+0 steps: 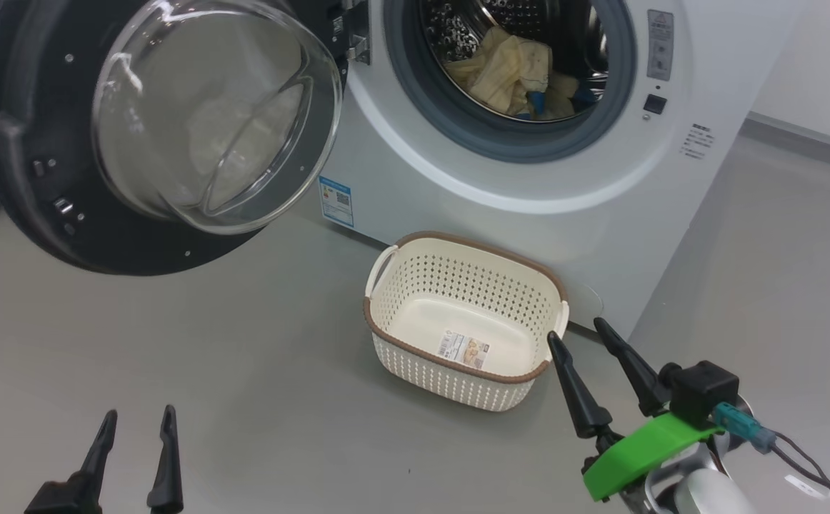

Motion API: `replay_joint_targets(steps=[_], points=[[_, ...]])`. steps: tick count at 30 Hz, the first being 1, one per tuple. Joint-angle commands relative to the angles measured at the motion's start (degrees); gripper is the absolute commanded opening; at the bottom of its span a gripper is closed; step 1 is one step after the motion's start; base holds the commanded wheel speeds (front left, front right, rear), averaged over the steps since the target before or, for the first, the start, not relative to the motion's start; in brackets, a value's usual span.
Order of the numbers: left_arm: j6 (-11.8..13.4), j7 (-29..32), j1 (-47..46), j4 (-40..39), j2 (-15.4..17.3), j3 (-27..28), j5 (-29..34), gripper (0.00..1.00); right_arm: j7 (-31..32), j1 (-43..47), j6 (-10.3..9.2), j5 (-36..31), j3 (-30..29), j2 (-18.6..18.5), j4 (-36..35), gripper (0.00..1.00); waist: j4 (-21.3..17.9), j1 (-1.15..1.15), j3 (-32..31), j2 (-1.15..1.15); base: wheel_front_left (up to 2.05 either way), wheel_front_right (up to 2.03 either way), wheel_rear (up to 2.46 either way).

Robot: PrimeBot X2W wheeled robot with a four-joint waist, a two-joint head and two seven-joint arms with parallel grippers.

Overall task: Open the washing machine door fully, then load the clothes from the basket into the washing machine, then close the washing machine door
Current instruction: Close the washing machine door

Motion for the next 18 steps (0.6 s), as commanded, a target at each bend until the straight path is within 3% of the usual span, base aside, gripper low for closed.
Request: replay_joint_targets(steps=[1, 18], points=[[0.1, -0.6, -1.8, -2.2, 1.1, 2.1, 0.5, 1.00, -0.4, -1.8, -0.16, 0.3, 1.1, 0.0, -1.9, 1.00, 1.6, 0.00, -0.3, 0.00, 0.00, 0.00, 0.00], [2.1, -0.6, 0.8, -5.9, 0.2, 5.2, -1.0, 1.00, -0.4, -5.4, -0.16, 0.9, 5.5, 0.0, 0.3, 1.00, 3.4, 0.00, 1.2, 0.00, 0.00, 0.00, 0.00]])
